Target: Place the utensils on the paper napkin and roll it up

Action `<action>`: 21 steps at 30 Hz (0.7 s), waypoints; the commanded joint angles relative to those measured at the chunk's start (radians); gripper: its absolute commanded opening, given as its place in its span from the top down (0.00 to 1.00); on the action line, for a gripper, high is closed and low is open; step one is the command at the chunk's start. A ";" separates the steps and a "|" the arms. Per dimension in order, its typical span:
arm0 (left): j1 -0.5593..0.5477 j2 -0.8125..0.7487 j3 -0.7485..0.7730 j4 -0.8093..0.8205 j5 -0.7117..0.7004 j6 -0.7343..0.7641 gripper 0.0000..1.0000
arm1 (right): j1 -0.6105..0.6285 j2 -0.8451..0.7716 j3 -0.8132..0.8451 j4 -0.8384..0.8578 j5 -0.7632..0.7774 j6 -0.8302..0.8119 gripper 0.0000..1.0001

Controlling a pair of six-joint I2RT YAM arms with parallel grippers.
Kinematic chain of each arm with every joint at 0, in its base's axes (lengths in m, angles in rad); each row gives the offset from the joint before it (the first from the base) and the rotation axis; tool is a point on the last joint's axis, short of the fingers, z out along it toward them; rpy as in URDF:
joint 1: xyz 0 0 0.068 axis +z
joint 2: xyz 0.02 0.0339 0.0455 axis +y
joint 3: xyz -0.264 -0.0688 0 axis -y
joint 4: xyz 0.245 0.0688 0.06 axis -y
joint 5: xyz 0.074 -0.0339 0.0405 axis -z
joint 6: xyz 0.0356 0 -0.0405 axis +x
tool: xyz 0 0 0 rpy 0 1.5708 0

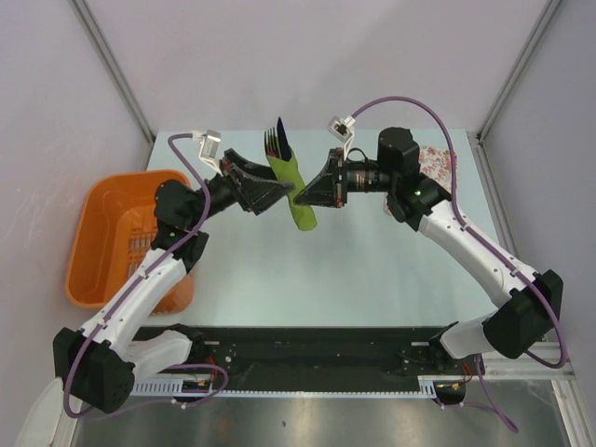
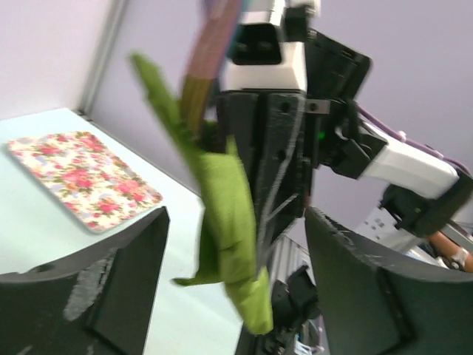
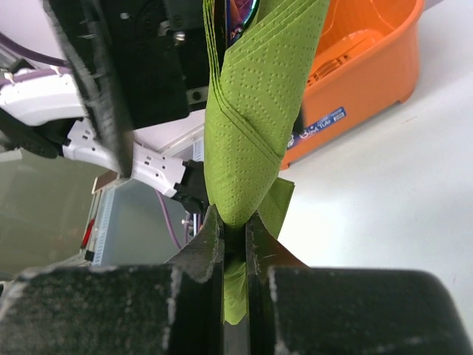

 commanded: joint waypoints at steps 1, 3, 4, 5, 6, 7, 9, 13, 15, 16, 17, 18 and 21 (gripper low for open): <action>0.041 -0.021 0.012 -0.014 -0.014 0.007 0.16 | -0.007 -0.012 0.058 0.142 -0.001 0.064 1.00; 0.041 -0.023 -0.003 -0.011 -0.004 -0.009 0.13 | -0.006 -0.011 0.055 0.175 -0.011 0.093 1.00; 0.041 -0.023 -0.009 0.000 -0.001 -0.017 0.13 | -0.007 -0.009 0.057 0.188 -0.016 0.102 1.00; 0.041 -0.023 -0.018 0.004 -0.001 -0.025 0.12 | -0.007 -0.005 0.057 0.211 -0.021 0.112 1.00; 0.041 -0.023 -0.022 0.012 0.002 -0.039 0.12 | -0.006 -0.003 0.057 0.218 -0.028 0.121 1.00; 0.041 -0.021 -0.025 0.023 0.012 -0.051 0.12 | -0.005 0.000 0.058 0.226 -0.031 0.130 1.00; 0.041 -0.017 -0.028 0.063 0.025 -0.086 0.12 | -0.002 0.003 0.061 0.228 -0.030 0.133 1.00; 0.041 -0.014 -0.035 0.090 0.039 -0.129 0.15 | 0.004 0.009 0.064 0.229 -0.018 0.130 1.00; 0.037 -0.012 -0.035 0.103 0.042 -0.151 0.19 | 0.007 0.012 0.066 0.220 -0.009 0.118 1.00; 0.033 -0.011 -0.035 0.106 0.042 -0.154 0.21 | 0.010 0.014 0.066 0.217 -0.004 0.113 1.00; 0.030 -0.011 -0.032 0.106 0.041 -0.160 0.23 | 0.014 0.015 0.066 0.214 0.002 0.106 1.00; 0.023 -0.011 -0.032 0.107 0.041 -0.164 0.27 | 0.016 0.017 0.064 0.214 0.004 0.105 1.00; 0.006 0.000 -0.035 0.113 0.038 -0.184 0.37 | 0.022 0.021 0.067 0.223 0.014 0.102 1.00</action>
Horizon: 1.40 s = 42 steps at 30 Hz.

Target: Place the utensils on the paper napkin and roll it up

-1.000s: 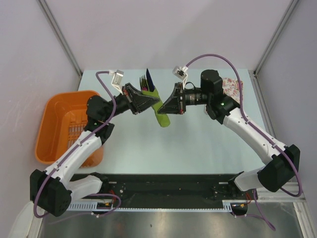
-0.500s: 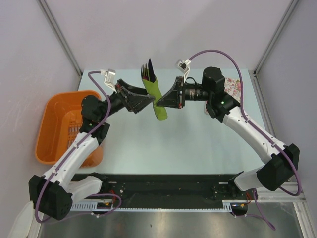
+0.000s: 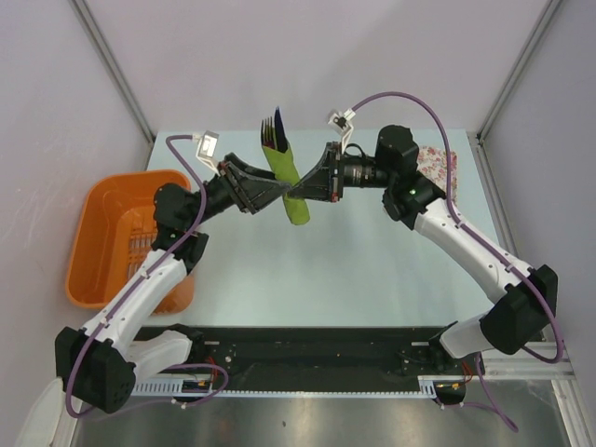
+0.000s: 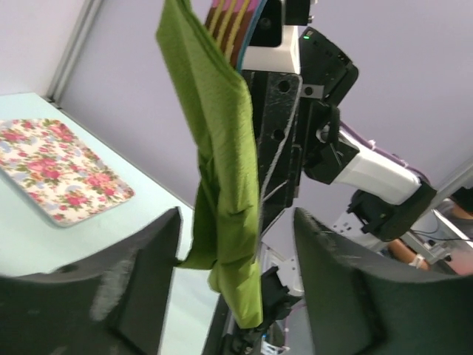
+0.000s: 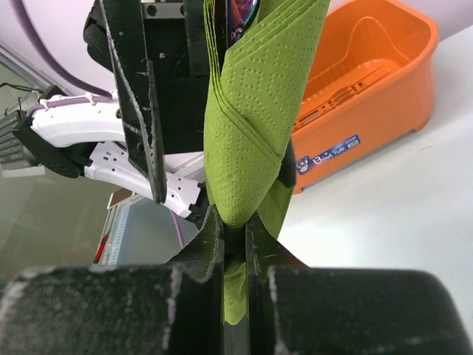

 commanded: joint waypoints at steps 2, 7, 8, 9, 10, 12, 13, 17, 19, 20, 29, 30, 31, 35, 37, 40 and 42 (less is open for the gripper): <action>-0.022 0.008 -0.010 0.058 0.011 -0.065 0.42 | 0.016 -0.001 0.063 0.069 0.026 -0.025 1.00; -0.021 0.011 -0.016 0.071 0.006 -0.075 0.62 | 0.026 -0.006 0.062 0.042 0.043 -0.055 1.00; -0.021 0.014 -0.018 0.074 0.006 -0.075 0.65 | 0.027 -0.006 0.065 0.036 0.048 -0.061 1.00; -0.019 0.014 -0.018 0.074 0.002 -0.075 0.68 | 0.029 -0.009 0.063 0.031 0.049 -0.071 1.00; -0.019 0.014 -0.021 0.074 -0.001 -0.075 0.71 | 0.030 -0.008 0.063 0.026 0.049 -0.075 1.00; -0.014 0.015 -0.022 0.075 -0.006 -0.077 0.80 | 0.032 -0.008 0.063 0.022 0.049 -0.084 1.00; -0.013 0.017 -0.027 0.078 -0.007 -0.077 0.84 | 0.032 -0.008 0.065 0.019 0.049 -0.090 1.00; 0.004 0.017 -0.030 0.074 -0.009 -0.065 1.00 | 0.032 -0.009 0.063 0.008 0.048 -0.102 1.00; 0.009 0.012 -0.027 0.063 -0.001 -0.049 1.00 | 0.030 -0.008 0.062 0.002 0.046 -0.104 1.00; 0.013 0.012 -0.027 0.058 0.008 -0.022 1.00 | 0.032 -0.006 0.063 0.000 0.045 -0.108 1.00; 0.090 -0.075 -0.008 -0.185 0.083 0.179 1.00 | 0.003 0.011 0.068 -0.027 0.052 -0.110 0.54; 0.101 -0.086 -0.007 -0.226 0.089 0.193 1.00 | 0.000 0.017 0.071 -0.032 0.052 -0.108 0.41; 0.125 -0.098 -0.007 -0.250 0.097 0.219 1.00 | -0.004 0.020 0.076 -0.035 0.054 -0.108 0.34; 0.219 -0.126 0.002 -0.392 0.182 0.314 1.00 | -0.020 0.041 0.099 -0.078 0.059 -0.122 0.00; 0.316 -0.124 0.041 -0.552 0.227 0.418 1.00 | -0.027 0.052 0.106 -0.083 0.060 -0.147 0.00; 0.488 -0.095 0.111 -0.731 0.336 0.602 1.00 | -0.034 0.060 0.106 -0.129 0.060 -0.168 0.00; 0.551 -0.049 0.222 -1.001 0.352 0.845 1.00 | -0.037 0.068 0.105 -0.148 0.065 -0.185 0.00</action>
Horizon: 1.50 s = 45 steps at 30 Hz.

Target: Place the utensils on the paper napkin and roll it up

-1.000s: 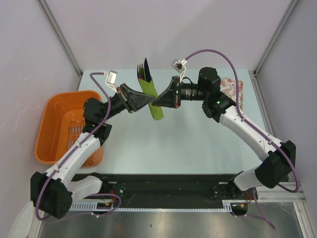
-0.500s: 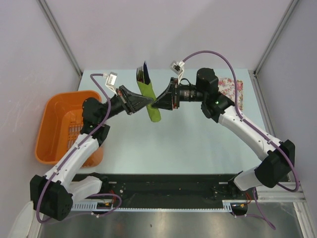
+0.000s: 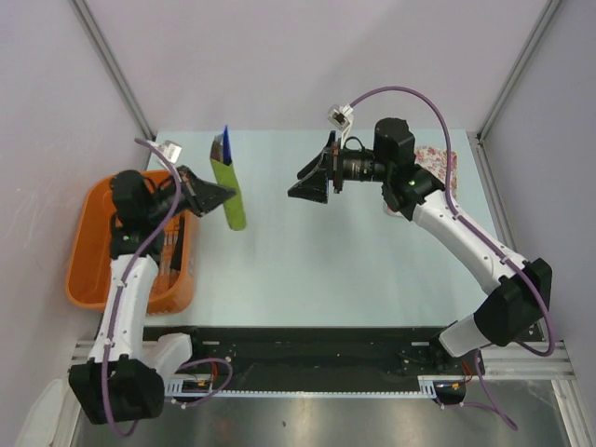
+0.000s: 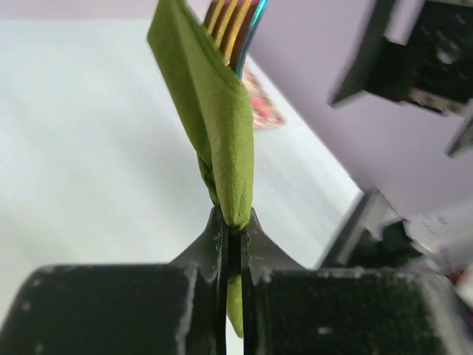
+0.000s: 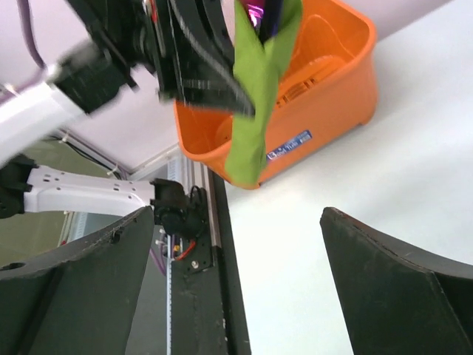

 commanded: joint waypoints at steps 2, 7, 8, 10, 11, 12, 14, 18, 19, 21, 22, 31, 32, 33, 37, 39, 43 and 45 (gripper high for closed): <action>0.237 0.090 0.277 -0.681 0.119 0.577 1.00 | -0.010 0.029 0.040 -0.062 0.012 -0.074 0.00; 0.468 0.285 0.508 -1.041 0.130 0.967 1.00 | -0.010 0.053 0.044 -0.108 0.012 -0.118 0.00; 0.499 0.308 0.535 -1.119 0.121 1.004 1.00 | -0.010 0.059 0.049 -0.122 0.013 -0.126 0.00; 0.571 0.383 0.602 -1.204 0.084 1.116 1.00 | -0.010 0.069 0.056 -0.136 0.016 -0.135 0.00; 0.593 0.408 0.617 -1.231 0.073 1.143 1.00 | -0.010 0.075 0.063 -0.151 0.016 -0.145 0.00; 0.637 0.426 0.637 -1.285 0.067 1.200 1.00 | -0.008 0.089 0.075 -0.162 0.016 -0.152 0.00; 0.671 0.475 0.644 -1.316 0.034 1.242 1.00 | -0.008 0.105 0.084 -0.189 0.021 -0.166 0.00; 0.725 0.537 0.613 -1.350 -0.028 1.321 1.00 | -0.007 0.135 0.109 -0.231 0.019 -0.192 0.00; 0.731 0.549 0.605 -1.360 -0.037 1.328 1.00 | -0.004 0.144 0.116 -0.235 0.021 -0.197 0.00; 0.748 0.581 0.579 -1.354 -0.055 1.317 1.00 | -0.005 0.155 0.121 -0.255 0.024 -0.217 0.00; 0.749 0.584 0.564 -1.329 -0.060 1.302 1.00 | -0.007 0.163 0.122 -0.261 0.025 -0.218 0.00; 0.754 0.603 0.380 -1.169 -0.118 1.182 1.00 | -0.042 0.221 0.156 -0.338 0.022 -0.264 0.00; 0.752 0.610 0.375 -1.158 -0.120 1.177 1.00 | -0.047 0.224 0.153 -0.346 0.019 -0.272 0.00; 0.751 0.617 0.371 -1.129 -0.125 1.159 1.00 | -0.051 0.232 0.149 -0.346 0.012 -0.272 0.00; 0.740 0.679 0.424 -1.155 -0.111 1.167 1.00 | -0.085 0.260 0.152 -0.364 -0.025 -0.324 0.00; 0.728 0.707 0.441 -1.166 -0.108 1.179 1.00 | -0.109 0.273 0.155 -0.375 -0.045 -0.359 0.00; 0.719 0.761 0.467 -1.228 -0.091 1.236 1.00 | -0.140 0.306 0.165 -0.367 -0.065 -0.352 0.00; 0.719 0.808 0.487 -1.229 -0.091 1.239 1.00 | -0.157 0.312 0.172 -0.367 -0.068 -0.349 0.00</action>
